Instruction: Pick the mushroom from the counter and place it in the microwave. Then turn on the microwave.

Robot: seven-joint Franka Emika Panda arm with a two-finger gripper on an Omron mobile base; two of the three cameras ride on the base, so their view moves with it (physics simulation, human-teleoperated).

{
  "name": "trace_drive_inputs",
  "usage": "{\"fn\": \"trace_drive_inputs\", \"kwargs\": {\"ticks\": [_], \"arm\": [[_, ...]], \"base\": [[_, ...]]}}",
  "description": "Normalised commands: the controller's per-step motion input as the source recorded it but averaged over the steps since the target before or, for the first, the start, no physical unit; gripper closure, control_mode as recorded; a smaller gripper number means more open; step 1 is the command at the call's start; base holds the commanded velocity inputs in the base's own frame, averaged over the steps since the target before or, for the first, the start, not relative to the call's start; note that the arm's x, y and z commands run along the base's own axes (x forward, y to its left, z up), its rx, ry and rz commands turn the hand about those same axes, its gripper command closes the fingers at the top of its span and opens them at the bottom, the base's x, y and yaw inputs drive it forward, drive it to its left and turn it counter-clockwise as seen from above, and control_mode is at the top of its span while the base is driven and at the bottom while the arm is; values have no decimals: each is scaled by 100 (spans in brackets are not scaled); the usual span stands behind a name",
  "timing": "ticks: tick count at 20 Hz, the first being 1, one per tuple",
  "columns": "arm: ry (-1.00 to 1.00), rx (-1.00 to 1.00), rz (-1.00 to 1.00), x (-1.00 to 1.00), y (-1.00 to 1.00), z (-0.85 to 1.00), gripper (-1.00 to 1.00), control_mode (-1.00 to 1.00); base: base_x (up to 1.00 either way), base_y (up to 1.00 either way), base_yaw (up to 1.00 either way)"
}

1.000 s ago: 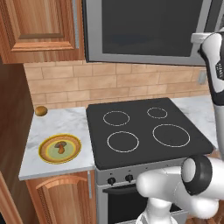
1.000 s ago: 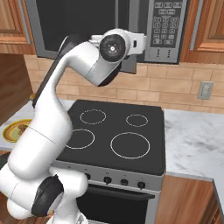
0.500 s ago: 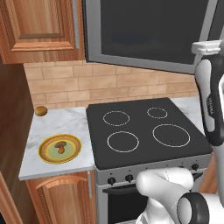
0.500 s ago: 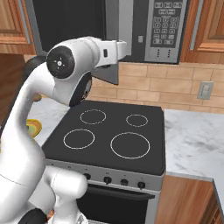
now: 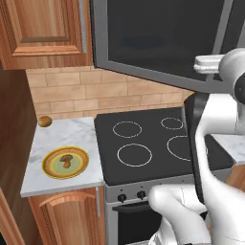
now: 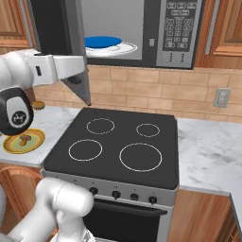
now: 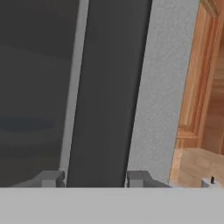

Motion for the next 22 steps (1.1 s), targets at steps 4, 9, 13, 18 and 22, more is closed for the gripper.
{"fn": "trace_drive_inputs", "kwargs": {"ticks": [4,9,13,18,22], "arm": [[0,-8,-32,-80,61,6,100,-100],[0,-5,-25,-51,64,1,100,-100],[3,-4,-13,-24,66,0,-100,-100],[9,-2,-2,-1,41,0,-100,-100],[3,0,0,-8,9,0,-100,-100]], "base": [[0,0,0],[0,0,0],[0,0,0],[0,0,0],[0,0,0]]}}
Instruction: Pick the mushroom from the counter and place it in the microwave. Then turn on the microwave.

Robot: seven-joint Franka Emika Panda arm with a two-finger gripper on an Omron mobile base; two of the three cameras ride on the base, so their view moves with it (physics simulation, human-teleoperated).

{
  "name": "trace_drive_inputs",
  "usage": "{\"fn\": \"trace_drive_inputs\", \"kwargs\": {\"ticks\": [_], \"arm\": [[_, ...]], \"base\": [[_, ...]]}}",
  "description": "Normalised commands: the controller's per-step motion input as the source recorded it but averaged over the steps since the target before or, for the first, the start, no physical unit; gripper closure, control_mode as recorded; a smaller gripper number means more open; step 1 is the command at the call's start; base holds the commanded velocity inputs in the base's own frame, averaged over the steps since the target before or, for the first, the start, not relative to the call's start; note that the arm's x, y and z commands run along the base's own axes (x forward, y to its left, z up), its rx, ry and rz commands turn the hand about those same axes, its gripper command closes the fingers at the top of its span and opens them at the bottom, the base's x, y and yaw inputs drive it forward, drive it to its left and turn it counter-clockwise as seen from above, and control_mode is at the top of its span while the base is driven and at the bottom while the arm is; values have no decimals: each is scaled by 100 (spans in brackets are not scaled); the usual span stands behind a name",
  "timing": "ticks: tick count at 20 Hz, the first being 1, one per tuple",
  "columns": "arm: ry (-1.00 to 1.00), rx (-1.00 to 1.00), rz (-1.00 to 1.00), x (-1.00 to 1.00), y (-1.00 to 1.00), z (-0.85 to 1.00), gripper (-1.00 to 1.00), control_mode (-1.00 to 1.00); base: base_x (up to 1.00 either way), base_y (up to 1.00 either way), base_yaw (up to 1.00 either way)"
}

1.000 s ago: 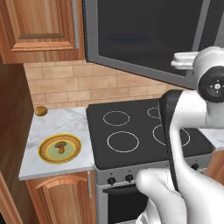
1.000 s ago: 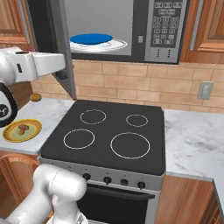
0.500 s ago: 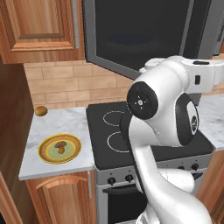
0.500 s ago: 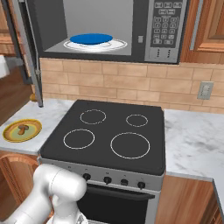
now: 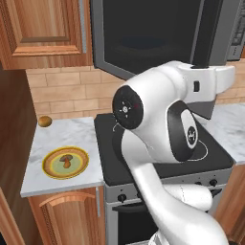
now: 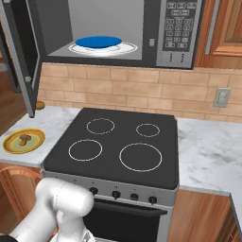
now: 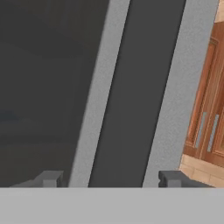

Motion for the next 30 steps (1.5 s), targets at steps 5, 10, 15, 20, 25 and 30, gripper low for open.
{"fn": "trace_drive_inputs", "kwargs": {"ticks": [5,10,15,20,25,30], "arm": [[0,0,0,-22,24,0,-100,-100],[0,0,0,-90,6,3,-100,-100],[2,14,4,-78,-28,19,-100,-100],[17,34,14,-13,-55,14,-100,-100],[12,41,21,-1,-52,0,-100,-100],[1,39,25,0,-37,-22,-100,-100]], "base": [[0,0,0],[0,0,0],[0,0,0],[0,0,0],[0,0,0],[0,0,0]]}}
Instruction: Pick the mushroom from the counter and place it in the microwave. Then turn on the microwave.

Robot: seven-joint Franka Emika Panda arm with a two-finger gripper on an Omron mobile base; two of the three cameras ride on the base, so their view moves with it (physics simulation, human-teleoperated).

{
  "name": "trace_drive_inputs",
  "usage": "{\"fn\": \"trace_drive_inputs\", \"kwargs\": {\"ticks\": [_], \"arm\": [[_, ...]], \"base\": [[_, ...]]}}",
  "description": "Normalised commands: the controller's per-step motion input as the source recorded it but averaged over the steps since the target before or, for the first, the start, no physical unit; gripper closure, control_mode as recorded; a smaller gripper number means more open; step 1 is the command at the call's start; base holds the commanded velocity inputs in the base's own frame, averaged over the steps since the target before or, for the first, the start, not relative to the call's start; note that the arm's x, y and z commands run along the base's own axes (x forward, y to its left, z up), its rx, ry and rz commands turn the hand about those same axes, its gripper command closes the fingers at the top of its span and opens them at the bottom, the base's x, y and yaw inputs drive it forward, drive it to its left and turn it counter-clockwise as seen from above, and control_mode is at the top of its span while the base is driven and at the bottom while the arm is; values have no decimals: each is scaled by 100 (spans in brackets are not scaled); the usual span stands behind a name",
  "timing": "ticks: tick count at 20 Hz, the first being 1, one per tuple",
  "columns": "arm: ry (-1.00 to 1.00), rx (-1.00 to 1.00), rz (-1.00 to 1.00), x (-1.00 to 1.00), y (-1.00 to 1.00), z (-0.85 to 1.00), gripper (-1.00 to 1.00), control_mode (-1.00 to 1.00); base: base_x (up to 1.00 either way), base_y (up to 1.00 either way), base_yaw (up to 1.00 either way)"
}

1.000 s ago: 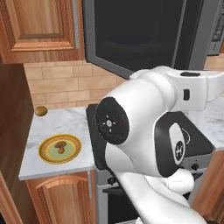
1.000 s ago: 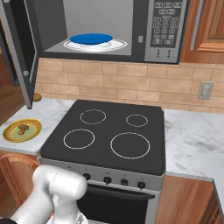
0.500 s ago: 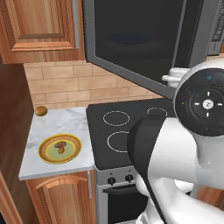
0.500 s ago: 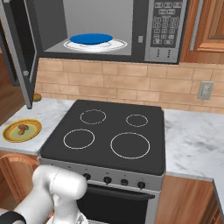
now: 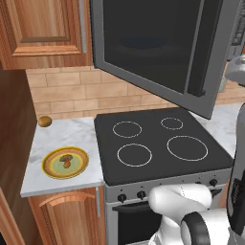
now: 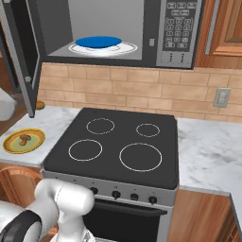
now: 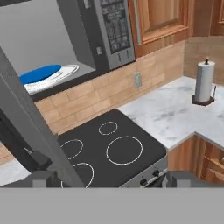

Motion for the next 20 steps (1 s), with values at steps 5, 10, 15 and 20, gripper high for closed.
{"fn": "trace_drive_inputs", "kwargs": {"ticks": [5,10,15,20], "arm": [[0,32,25,21,-29,-25,-100,-100],[0,28,26,40,-18,-55,-100,-100],[1,20,21,64,0,-58,-100,-100],[7,12,14,78,0,-43,-100,-100]], "base": [[0,0,0],[0,0,0],[0,0,0],[0,0,0]]}}
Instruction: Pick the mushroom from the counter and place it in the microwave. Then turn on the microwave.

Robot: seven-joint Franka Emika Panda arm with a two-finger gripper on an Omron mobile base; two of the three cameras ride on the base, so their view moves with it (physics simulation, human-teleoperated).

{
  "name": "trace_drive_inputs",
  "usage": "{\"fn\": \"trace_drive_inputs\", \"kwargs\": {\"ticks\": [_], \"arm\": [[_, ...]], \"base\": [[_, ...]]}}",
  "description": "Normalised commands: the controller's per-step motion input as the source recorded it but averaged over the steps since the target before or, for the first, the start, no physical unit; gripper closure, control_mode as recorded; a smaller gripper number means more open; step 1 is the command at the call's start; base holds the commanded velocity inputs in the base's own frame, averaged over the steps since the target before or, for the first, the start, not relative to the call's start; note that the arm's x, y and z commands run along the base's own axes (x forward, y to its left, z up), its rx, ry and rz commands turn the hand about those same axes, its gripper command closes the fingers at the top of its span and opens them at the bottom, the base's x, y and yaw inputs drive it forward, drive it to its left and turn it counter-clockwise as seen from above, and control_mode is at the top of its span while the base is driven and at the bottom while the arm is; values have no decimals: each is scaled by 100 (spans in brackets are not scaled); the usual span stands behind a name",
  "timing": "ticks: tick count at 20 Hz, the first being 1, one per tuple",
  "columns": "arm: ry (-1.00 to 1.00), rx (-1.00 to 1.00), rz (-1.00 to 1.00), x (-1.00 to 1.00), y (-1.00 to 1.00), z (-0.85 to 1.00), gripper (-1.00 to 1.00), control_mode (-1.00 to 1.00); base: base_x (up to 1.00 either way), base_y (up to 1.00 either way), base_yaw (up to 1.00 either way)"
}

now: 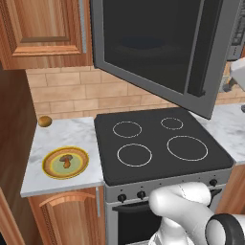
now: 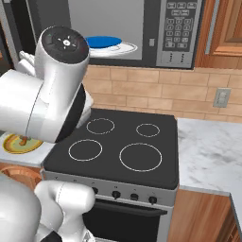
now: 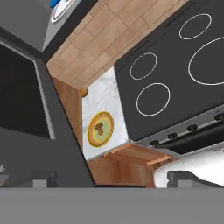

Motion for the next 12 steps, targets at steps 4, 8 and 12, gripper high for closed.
{"fn": "trace_drive_inputs", "kwargs": {"ticks": [4,8,12], "arm": [[1,10,15,65,0,-31,-100,-100],[0,15,12,49,9,-6,-100,-100],[0,20,10,16,44,0,-100,-100]], "base": [[0,0,0],[0,0,0],[0,0,0]]}}
